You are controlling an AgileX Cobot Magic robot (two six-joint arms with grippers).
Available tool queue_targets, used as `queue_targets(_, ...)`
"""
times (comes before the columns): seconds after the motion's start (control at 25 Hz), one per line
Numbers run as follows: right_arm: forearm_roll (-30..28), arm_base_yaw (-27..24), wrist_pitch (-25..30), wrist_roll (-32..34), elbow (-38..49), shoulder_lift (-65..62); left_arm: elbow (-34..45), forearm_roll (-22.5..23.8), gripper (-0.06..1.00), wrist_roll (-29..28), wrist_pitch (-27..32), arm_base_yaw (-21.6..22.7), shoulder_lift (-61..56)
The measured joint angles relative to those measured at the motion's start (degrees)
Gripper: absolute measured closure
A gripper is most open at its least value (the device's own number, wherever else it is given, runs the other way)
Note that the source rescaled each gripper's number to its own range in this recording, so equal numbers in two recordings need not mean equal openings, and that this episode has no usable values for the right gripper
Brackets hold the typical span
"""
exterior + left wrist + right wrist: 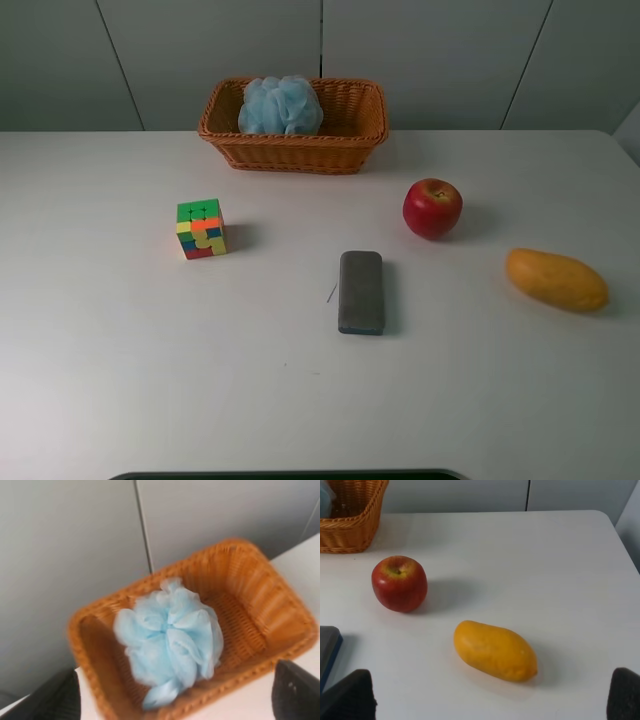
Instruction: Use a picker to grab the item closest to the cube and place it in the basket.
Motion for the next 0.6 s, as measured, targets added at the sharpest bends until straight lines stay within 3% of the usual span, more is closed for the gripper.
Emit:
queue_targets(0.24,0.00,0.00,0.00,0.00,0.00,0.00,-0.04,13.75,-0.05,-10.19,21.01,-0.09,-15.19)
queue_targets(0.36,0.00,0.00,0.00,0.00,0.00,0.00,1.11,18.50,-0.05,-13.36,22.94,-0.09,-22.20)
queue_targets(0.6,0.00,0.00,0.00,0.00,0.00,0.00,7.90,22.83,-0.05,-17.47,23.65,-0.09,-39.71)
